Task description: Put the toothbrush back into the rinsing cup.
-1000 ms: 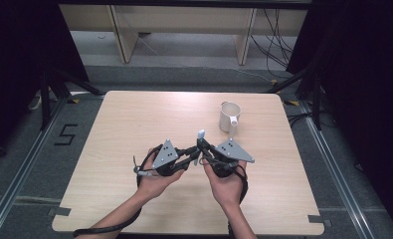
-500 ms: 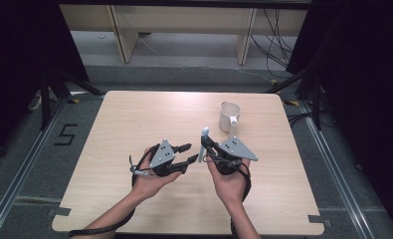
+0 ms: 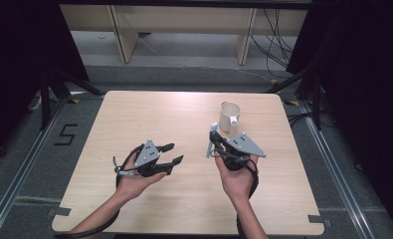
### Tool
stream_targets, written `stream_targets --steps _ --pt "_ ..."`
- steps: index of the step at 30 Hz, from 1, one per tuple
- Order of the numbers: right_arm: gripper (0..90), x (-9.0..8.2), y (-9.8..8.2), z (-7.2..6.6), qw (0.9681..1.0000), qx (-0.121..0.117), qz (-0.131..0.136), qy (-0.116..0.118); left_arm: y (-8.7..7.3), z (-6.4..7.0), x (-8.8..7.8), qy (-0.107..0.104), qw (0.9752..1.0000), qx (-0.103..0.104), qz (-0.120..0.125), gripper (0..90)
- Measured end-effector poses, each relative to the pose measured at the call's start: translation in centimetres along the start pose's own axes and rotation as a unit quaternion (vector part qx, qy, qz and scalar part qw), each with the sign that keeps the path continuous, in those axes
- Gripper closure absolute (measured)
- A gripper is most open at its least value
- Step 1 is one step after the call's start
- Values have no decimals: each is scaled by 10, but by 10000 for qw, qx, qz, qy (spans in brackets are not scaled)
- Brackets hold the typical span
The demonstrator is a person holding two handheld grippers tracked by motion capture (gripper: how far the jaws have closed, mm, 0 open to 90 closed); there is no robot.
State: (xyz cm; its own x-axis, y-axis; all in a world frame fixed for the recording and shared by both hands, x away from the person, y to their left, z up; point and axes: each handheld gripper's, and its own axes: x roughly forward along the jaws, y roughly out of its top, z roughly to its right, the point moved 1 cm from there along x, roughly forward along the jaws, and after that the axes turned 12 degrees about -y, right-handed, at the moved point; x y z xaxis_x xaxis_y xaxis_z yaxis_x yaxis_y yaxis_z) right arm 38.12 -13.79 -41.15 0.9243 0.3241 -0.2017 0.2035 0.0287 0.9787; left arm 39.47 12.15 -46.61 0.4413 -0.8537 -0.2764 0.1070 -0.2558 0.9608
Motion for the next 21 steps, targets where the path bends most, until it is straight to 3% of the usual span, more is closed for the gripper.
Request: stream_targets --steps 9,10,14,15,17,21 --pt "862 2 8 21 9996 -89 29 -279 -13 -9 -24 240 9997 -93 46 441" --pt "862 2 9 24 9995 29 -6 -303 -16 -11 -28 280 9995 -121 42 439" --pt "861 3 11 31 9991 -139 68 -398 -22 -12 -35 354 9992 -176 64 436" --pt "861 3 12 33 9990 41 25 -443 -25 -13 -39 389 9991 -168 96 439" --pt "861 4 13 36 9989 -88 71 -452 -27 -13 -42 438 9989 -169 73 439" --pt "861 5 15 42 9986 -10 33 -522 -32 -14 -49 536 9983 -172 121 440"
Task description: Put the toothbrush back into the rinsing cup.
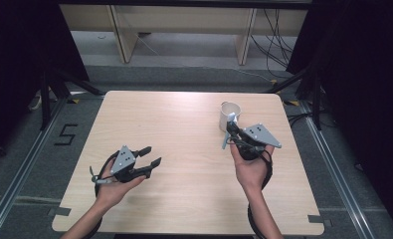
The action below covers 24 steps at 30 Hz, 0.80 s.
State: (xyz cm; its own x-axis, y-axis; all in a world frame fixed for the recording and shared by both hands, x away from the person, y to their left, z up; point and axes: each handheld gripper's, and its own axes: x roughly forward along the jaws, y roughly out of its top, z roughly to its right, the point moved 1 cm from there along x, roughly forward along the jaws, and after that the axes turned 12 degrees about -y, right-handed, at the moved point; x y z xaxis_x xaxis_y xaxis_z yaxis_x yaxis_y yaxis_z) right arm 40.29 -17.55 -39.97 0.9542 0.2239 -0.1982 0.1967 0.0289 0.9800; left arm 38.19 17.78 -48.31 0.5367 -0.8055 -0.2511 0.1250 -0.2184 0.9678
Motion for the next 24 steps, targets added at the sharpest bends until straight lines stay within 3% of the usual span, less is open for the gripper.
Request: stream_targets --steps 1,9,10,14,22,24 --pt "861 1 1 4 9999 -84 28 -115 -3 0 -3 54 10000 -13 2 439" --pt "861 6 5 8 9999 4 26 -125 -12 0 -10 159 9997 -5 193 445" --pt "861 7 7 10 9998 -73 72 -198 -12 0 -12 192 9997 8 129 444" --pt "861 8 10 10 9998 16 51 -212 -17 2 -14 227 9997 -42 89 442" --pt "861 11 12 11 9997 23 54 -244 -25 2 -14 224 9994 -145 206 441" --pt "861 11 14 13 9995 -82 110 -284 -24 2 -16 269 9995 -140 116 441"
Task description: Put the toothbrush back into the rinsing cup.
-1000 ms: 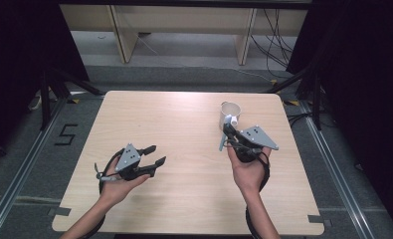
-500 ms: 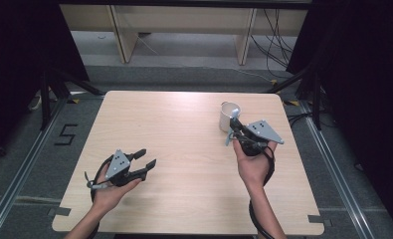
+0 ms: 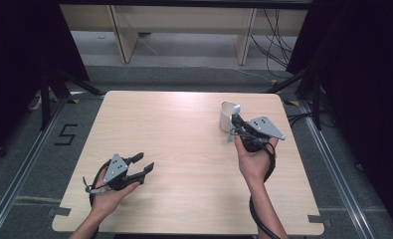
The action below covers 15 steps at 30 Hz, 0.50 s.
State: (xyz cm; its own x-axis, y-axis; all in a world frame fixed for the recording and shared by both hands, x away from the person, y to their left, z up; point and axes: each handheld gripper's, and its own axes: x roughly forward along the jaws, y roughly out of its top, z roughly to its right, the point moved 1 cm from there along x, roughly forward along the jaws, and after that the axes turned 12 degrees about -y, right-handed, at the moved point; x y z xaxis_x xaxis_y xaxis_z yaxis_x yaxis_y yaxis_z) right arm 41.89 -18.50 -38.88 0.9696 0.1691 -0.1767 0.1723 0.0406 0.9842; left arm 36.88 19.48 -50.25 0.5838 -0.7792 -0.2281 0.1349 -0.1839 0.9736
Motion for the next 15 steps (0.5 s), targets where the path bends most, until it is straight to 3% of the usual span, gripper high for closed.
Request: stream_targets --steps 11,13,15 --pt "861 4 10 2 10000 19 15 -48 -4 1 1 16 10000 -63 18 438" --pt "861 7 11 4 10000 15 49 -66 -5 1 2 -18 9999 -82 120 437" --pt "861 8 12 4 9999 76 -22 -102 -4 1 1 16 10000 -70 31 436"
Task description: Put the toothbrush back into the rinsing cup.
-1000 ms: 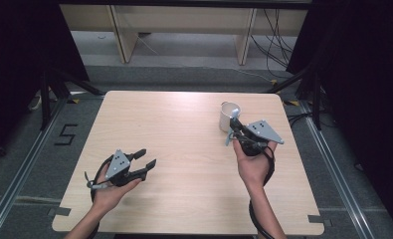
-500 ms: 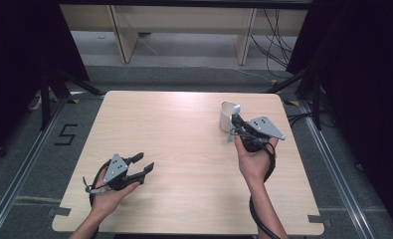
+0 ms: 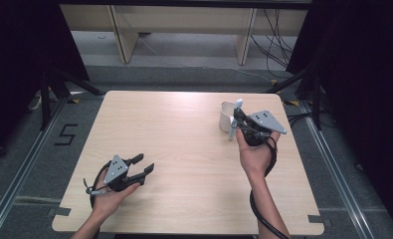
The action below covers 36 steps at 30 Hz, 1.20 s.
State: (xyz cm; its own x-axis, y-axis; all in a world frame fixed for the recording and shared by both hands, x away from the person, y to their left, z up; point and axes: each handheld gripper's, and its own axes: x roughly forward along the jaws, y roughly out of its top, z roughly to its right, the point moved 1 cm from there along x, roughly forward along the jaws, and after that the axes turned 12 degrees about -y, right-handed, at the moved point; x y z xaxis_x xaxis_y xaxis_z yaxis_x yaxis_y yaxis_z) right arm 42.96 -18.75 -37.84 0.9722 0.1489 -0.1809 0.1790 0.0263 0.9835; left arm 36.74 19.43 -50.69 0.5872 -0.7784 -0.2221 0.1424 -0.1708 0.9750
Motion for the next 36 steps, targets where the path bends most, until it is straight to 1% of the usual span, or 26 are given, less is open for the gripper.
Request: stream_targets --steps 2,3,6,7,9,10,11,13,14,16,17,19,20,22,23,24,25,27,28,31,32,35,36 --pt "861 1 0 0 10000 13 37 5 0 0 0 5 10000 -2 18 436" --pt "861 2 1 1 10000 -36 81 -16 0 -1 -1 14 10000 -1 28 436" --pt "861 4 3 1 10000 -12 86 -41 0 -2 -1 31 10000 13 26 436" --pt "861 5 3 2 10000 -8 33 -80 0 -2 -1 31 10000 12 25 436" --pt "861 8 5 3 9999 25 60 -114 -1 -2 -1 32 10000 8 32 435" --pt "861 9 7 4 10000 -11 53 -84 -1 -2 -1 29 10000 13 27 435" --pt "861 13 10 7 9999 -69 111 -111 -1 -2 -1 27 10000 4 29 435" --pt "861 14 11 7 9998 -49 113 -146 -1 -2 -1 27 10000 2 32 435" --pt "861 15 12 7 9998 22 71 -185 -1 -2 -1 27 10000 -7 34 434" --pt "861 19 15 9 9998 -85 107 -171 -1 -3 0 32 10000 -26 45 433" --pt "861 22 16 10 9997 -117 107 -203 -1 -3 -1 31 10000 -22 51 433" --pt "861 24 17 10 9996 -71 134 -221 -1 -2 -1 28 10000 -33 35 433" --pt "861 25 18 11 9996 -43 100 -259 -1 -2 -1 29 10000 -43 42 432" --pt "861 26 19 11 9996 -49 99 -261 -1 -3 -1 35 10000 -25 63 431" --pt "861 28 19 11 9996 -8 98 -255 -1 -3 -1 36 10000 -22 49 431" --pt "861 29 20 12 9996 -39 122 -258 -1 -3 0 30 10000 -23 47 430" --pt "861 31 21 12 9995 26 139 -276 -2 -2 1 -11 9999 -77 134 429" --pt "861 33 21 14 9994 -12 132 -305 -2 -2 1 -9 9999 -62 115 427" --pt "861 34 21 16 9993 -17 120 -350 -2 -2 0 30 10000 -35 27 426" --pt "861 35 21 18 9993 -45 129 -341 -1 -2 0 31 10000 -28 32 425" --pt "861 36 21 17 9993 -8 90 -352 -1 -2 0 32 10000 -32 34 425" --pt "861 38 20 19 9993 -46 81 -362 -1 -2 0 33 10000 -25 32 425" --pt "861 40 19 18 9992 17 107 -376 -1 -2 0 36 10000 -27 32 425"
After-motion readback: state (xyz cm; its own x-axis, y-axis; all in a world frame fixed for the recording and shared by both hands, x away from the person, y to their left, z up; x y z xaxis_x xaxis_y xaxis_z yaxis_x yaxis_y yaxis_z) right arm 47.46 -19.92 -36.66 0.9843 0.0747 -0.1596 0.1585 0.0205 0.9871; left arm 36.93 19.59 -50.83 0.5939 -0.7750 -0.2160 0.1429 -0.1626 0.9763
